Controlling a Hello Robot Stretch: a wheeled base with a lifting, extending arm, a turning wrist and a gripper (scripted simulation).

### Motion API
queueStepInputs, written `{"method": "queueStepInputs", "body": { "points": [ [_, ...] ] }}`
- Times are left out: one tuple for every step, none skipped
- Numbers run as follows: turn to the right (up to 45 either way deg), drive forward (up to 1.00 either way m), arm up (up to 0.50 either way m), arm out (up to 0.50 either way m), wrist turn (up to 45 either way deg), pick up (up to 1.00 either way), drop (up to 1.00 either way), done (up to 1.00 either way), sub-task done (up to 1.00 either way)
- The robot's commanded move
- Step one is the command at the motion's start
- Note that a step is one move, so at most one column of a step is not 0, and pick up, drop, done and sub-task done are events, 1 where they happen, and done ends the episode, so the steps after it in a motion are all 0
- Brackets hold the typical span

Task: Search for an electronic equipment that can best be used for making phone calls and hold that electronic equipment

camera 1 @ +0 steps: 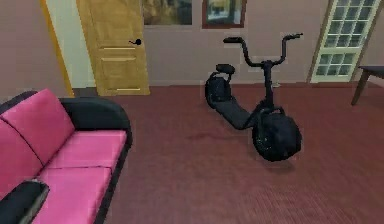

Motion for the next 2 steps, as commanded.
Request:
{"method": "queueStepInputs", "body": {
  "points": [
    [0.0,0.3,0.0,0.0,0.0,0.0,0.0,0.0,0.0],
    [-3.0,0.0,0.0,0.0,0.0,0.0,0.0,0.0,0.0]
  ]
}}
